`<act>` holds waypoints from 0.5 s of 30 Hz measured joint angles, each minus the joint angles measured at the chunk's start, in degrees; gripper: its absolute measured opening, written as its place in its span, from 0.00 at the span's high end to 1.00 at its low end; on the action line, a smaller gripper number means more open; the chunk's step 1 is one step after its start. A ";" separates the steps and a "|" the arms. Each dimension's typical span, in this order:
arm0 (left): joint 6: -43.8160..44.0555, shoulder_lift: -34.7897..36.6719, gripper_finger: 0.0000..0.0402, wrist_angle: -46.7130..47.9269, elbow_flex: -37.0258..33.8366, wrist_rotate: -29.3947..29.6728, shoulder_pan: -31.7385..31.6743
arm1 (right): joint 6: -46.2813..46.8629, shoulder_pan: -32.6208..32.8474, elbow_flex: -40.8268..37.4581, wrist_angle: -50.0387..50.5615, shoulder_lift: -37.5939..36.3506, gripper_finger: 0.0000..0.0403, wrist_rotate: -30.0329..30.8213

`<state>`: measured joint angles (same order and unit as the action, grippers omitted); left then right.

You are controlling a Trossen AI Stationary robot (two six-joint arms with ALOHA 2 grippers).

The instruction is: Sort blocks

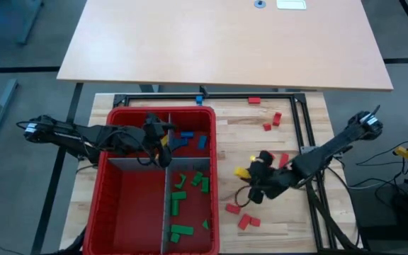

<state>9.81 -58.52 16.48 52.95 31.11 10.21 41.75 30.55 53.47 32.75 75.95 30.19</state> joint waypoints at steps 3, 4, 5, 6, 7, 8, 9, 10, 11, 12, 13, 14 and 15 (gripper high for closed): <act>-2.58 -0.87 0.23 -5.25 -0.09 -3.43 0.00 | -6.90 -0.06 0.02 -6.79 -3.48 0.72 4.94; -3.80 -1.40 0.23 -7.52 -0.09 -5.14 -0.02 | -10.04 -0.10 0.02 -9.67 -4.16 0.72 6.07; -5.30 -2.08 0.23 -9.90 -0.10 -7.21 -0.02 | -13.36 -0.20 0.02 -12.81 -4.66 0.72 6.83; -6.83 -2.84 0.23 -12.37 -0.12 -9.25 0.01 | -16.82 -0.21 0.02 -15.83 -5.04 0.72 7.40; -8.46 -3.62 0.23 -15.13 -0.13 -11.29 0.01 | -20.05 -0.37 0.02 -18.92 -5.34 0.72 7.52; -9.87 -4.45 0.23 -17.78 -0.13 -13.23 0.01 | -22.87 -0.46 0.02 -21.96 -5.51 0.72 7.54; -11.02 -5.24 0.23 -20.31 -0.13 -15.00 0.01 | -25.26 -0.48 0.02 -24.45 -5.68 0.72 7.80; -12.09 -6.03 0.23 -22.38 -0.14 -16.54 0.01 | -27.25 -0.50 0.02 -26.45 -5.78 0.72 8.20; -12.99 -6.87 0.23 -24.37 -0.15 -17.78 0.01 | -28.98 -0.56 0.02 -28.34 -5.82 0.72 8.73; -13.78 -7.72 0.23 -26.55 -0.15 -18.87 0.00 | -30.54 -0.70 0.02 -29.86 -5.84 0.72 8.97; -14.45 -8.65 0.23 -28.66 -0.17 -19.71 -0.02 | -31.79 -0.86 0.02 -31.22 -5.84 0.72 8.99; -14.95 -9.71 0.23 -31.28 -0.17 -20.42 -0.02 | -32.87 -1.03 0.02 -32.47 -5.78 0.72 9.01; -15.48 -10.91 0.23 -33.98 -0.17 -21.26 -0.08 | -33.98 -1.29 0.02 -33.72 -5.71 0.72 9.00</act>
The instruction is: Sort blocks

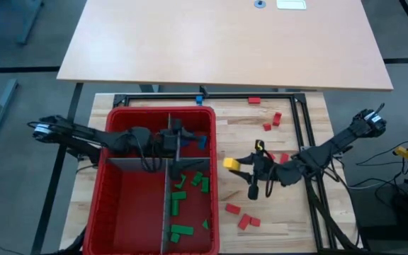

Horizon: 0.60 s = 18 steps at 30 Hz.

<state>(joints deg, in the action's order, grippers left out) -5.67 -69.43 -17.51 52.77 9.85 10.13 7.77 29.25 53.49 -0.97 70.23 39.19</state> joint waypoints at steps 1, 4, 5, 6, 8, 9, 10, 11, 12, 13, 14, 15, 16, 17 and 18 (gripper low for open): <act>-0.44 -1.29 0.23 -2.57 0.00 -0.91 -0.05 | -0.75 -0.19 0.00 -1.18 0.12 0.72 0.00; -1.43 -5.42 0.23 -9.92 0.00 -4.26 -0.11 | -2.76 -0.83 0.00 -3.24 0.41 0.72 -0.03; -1.59 -6.79 0.23 -12.24 -0.02 -5.27 -0.15 | -3.12 -1.04 0.00 -3.78 0.42 0.72 -0.08; -1.60 -8.03 0.23 -14.22 -0.02 -5.99 -0.17 | -3.33 -1.14 0.01 -4.26 0.42 0.72 -0.11; -1.60 -10.21 0.23 -17.54 -0.02 -6.79 -0.28 | -3.63 -1.18 0.02 -4.68 0.40 0.72 -0.12; -1.60 -11.18 0.23 -19.12 -0.04 -6.96 -0.30 | -3.94 -1.18 0.02 -4.82 0.40 0.72 -0.14; -1.53 -12.04 0.23 -20.60 -0.04 -7.10 -0.44 | -3.98 -1.18 0.02 -4.95 0.40 0.72 -0.19; -1.36 -12.82 0.23 -21.93 -0.07 -7.46 -0.60 | -4.02 -1.18 0.02 -5.14 0.40 0.72 -0.23; -1.22 -13.55 0.23 -23.60 -0.09 -7.80 -0.81 | -4.05 -1.18 0.02 -5.36 0.40 0.72 -0.28; -0.95 -14.20 0.23 -25.00 -0.09 -7.96 -0.92 | -4.05 -1.18 0.04 -5.54 0.40 0.72 -0.40; -0.72 -14.87 0.23 -26.50 -0.09 -8.23 -1.09 | -4.05 -1.18 0.04 -5.73 0.40 0.72 -0.44; -0.48 -15.47 0.23 -27.70 -0.09 -8.65 -1.24 | -4.06 -1.18 0.04 -6.06 0.47 0.72 -0.47; -0.12 -15.94 0.23 -28.38 -0.09 -9.30 -1.47 | -4.24 -1.31 0.04 -6.84 0.75 0.72 -0.47; 0.39 -16.36 0.23 -28.76 -0.09 -9.72 -1.68 | -4.62 -1.45 0.05 -7.94 1.10 0.72 -0.72; 0.74 -16.77 0.23 -29.04 -0.09 -10.33 -1.87 | -4.98 -1.56 0.09 -8.81 1.47 0.72 -1.32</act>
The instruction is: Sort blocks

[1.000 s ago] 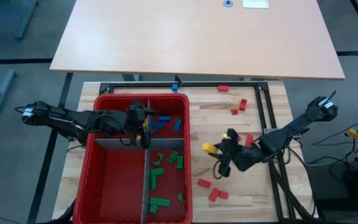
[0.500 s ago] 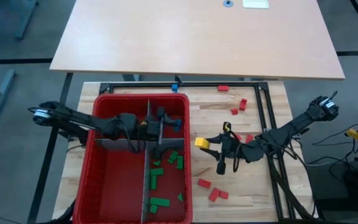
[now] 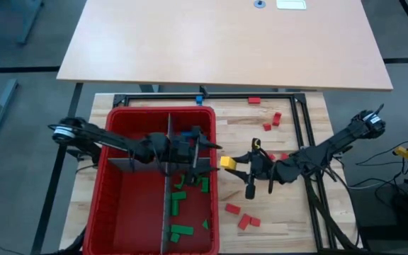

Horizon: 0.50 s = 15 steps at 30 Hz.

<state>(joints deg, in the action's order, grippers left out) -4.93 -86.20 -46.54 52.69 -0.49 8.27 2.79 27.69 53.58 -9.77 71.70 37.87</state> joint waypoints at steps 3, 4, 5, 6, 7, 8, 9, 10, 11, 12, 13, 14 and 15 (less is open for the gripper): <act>0.89 -0.74 0.23 -0.49 0.21 -0.29 -0.30 | -0.49 -1.30 0.00 -1.77 1.43 0.72 -3.03; 0.93 -0.89 0.23 -0.50 0.35 -0.30 -0.30 | -0.45 -1.87 0.00 -2.00 1.92 0.72 -3.96; 0.98 -1.04 0.23 -0.53 0.60 -0.47 -0.30 | -0.41 -2.48 0.00 -2.25 2.41 0.72 -4.54; 0.99 -1.22 0.23 -0.70 0.81 -0.70 -0.30 | -0.40 -3.01 0.00 -2.70 2.87 0.72 -5.17; 0.99 -1.26 0.23 -0.68 0.92 -1.21 -0.30 | -0.39 -3.51 0.00 -3.19 3.36 0.72 -5.70; 0.99 -1.26 0.23 -0.62 0.98 -1.89 -0.30 | -0.37 -4.09 0.00 -3.74 3.83 0.72 -6.35; 1.08 -1.26 0.23 -0.60 1.08 -2.16 -0.30 | -0.32 -4.64 0.00 -4.56 4.30 0.72 -7.35; 1.14 -1.26 0.23 -0.62 1.11 -2.24 -0.30 | -0.29 -5.09 0.00 -5.41 4.68 0.72 -8.64; 1.14 -1.26 0.23 -0.64 1.11 -2.26 -0.28 | -0.29 -5.54 0.00 -6.12 5.09 0.72 -9.82; 1.17 -1.26 0.23 -0.65 1.11 -2.31 -0.28 | -0.38 -5.93 0.00 -7.11 5.36 0.72 -10.84; 1.19 -1.26 0.23 -0.60 1.11 -2.34 -0.28 | -0.42 -6.21 0.00 -7.67 5.46 0.72 -11.68; 1.19 -1.26 0.23 -0.48 1.11 -2.34 -0.28 | -0.44 -6.52 0.00 -8.12 5.62 0.72 -12.15; 1.19 -1.26 0.23 -0.43 1.11 -2.39 -0.28 | -0.45 -6.78 0.00 -8.60 5.69 0.72 -12.52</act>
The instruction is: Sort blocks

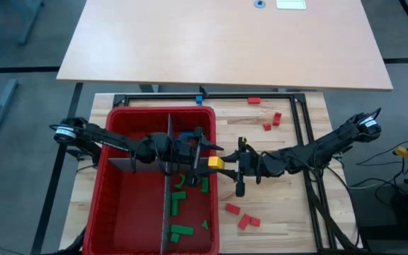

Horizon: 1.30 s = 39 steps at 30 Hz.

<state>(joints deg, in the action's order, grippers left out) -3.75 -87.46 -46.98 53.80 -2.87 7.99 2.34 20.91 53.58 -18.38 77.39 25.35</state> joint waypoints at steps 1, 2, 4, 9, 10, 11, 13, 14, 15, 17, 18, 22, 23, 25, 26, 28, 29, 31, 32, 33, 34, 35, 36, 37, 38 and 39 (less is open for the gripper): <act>0.00 0.00 0.23 0.05 0.00 -0.08 0.00 | -0.03 -0.09 0.00 -0.29 0.03 0.72 -0.11; 0.02 0.00 0.23 0.13 0.00 -0.15 0.00 | -0.21 -0.19 0.00 -0.36 0.04 0.72 -0.13; 0.00 0.00 0.23 0.38 0.00 -0.18 0.00 | -0.45 -0.27 0.00 -0.76 0.04 0.72 -0.29; -0.12 0.00 0.25 0.37 0.00 -0.20 0.00 | -0.75 -0.23 0.00 -1.27 0.04 0.72 -0.51; -0.16 0.00 0.29 0.40 0.00 -0.20 0.00 | -0.78 -0.23 0.00 -1.42 0.04 0.72 -0.52; -0.17 0.00 0.33 0.44 0.00 -0.20 0.00 | -0.83 -0.23 0.00 -1.62 0.04 0.72 -0.55; -0.46 0.00 0.45 0.59 0.00 -0.25 0.00 | -0.86 -0.23 0.00 -1.80 0.04 0.72 -1.27; -0.76 0.00 0.52 0.80 0.00 -0.68 0.00 | -0.93 -0.25 0.00 -1.96 0.04 0.72 -1.36; -1.04 0.00 0.61 1.00 0.00 -0.99 0.00 | -0.97 -0.27 0.00 -1.96 0.04 0.72 -1.34; -1.01 0.00 0.73 1.11 0.00 -0.94 0.05 | -1.75 -0.27 0.00 -1.90 0.04 0.72 -0.48; -1.09 0.00 0.72 1.09 0.02 -1.14 0.00 | -1.89 -0.27 0.00 -1.90 0.04 0.72 -0.48; -1.26 0.02 0.72 1.27 0.02 -1.12 -0.07 | -1.89 -0.27 0.00 -1.92 0.04 0.72 -0.71; -1.29 0.06 0.72 1.49 0.02 -1.12 -0.12 | -1.91 -0.27 0.00 -1.94 0.04 0.72 -0.71; -1.51 0.40 0.72 2.44 0.07 -0.91 -0.16 | -1.89 -0.25 0.00 -1.94 -0.03 0.72 -0.77; -1.82 0.84 0.72 3.39 0.10 -0.67 -0.17 | -1.81 -0.25 0.00 -1.84 -0.13 0.72 -0.83; -3.03 2.10 0.72 6.16 0.20 0.46 -0.20 | -0.84 -0.30 0.00 -1.43 -0.38 0.66 -1.09; -4.00 3.16 0.72 8.81 0.19 1.10 -0.20 | 0.12 -0.31 -0.02 -1.23 -0.52 0.60 -1.37; -4.72 6.00 0.72 13.57 0.13 2.50 -0.20 | 0.98 -0.27 0.00 -1.50 -1.11 0.46 -1.41; -5.21 7.71 0.72 16.94 0.11 4.26 -0.21 | 1.07 -0.23 0.00 -1.16 -1.46 0.39 -1.70; -5.55 9.51 0.72 19.67 0.11 6.41 -0.26 | 1.09 -0.18 0.01 -0.67 -1.78 0.33 -1.99; -5.92 11.39 0.72 22.31 0.11 8.67 -0.31 | 1.08 -0.10 0.02 -0.11 -2.10 0.27 -2.26; -6.45 13.56 0.72 25.73 0.11 11.09 -0.21 | 1.06 -0.03 0.02 0.84 -2.39 0.23 -2.32; -6.78 15.66 0.72 29.15 0.09 13.86 0.02 | 1.08 -0.05 0.02 1.64 -2.71 0.19 -2.28; -6.79 17.83 0.72 32.34 0.09 16.31 0.13 | 1.39 -0.07 0.02 2.29 -3.07 0.17 -2.24; -6.70 19.98 0.72 35.88 0.09 18.69 0.28 | 1.87 -0.15 0.02 2.67 -3.48 0.15 -1.98; -6.04 22.18 0.72 39.44 0.09 20.99 0.44 | 2.14 -0.18 0.02 3.42 -4.09 0.14 -1.79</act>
<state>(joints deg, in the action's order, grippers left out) -9.79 -65.28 -7.54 53.89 18.11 8.43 4.47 20.73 53.60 -14.95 73.30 23.57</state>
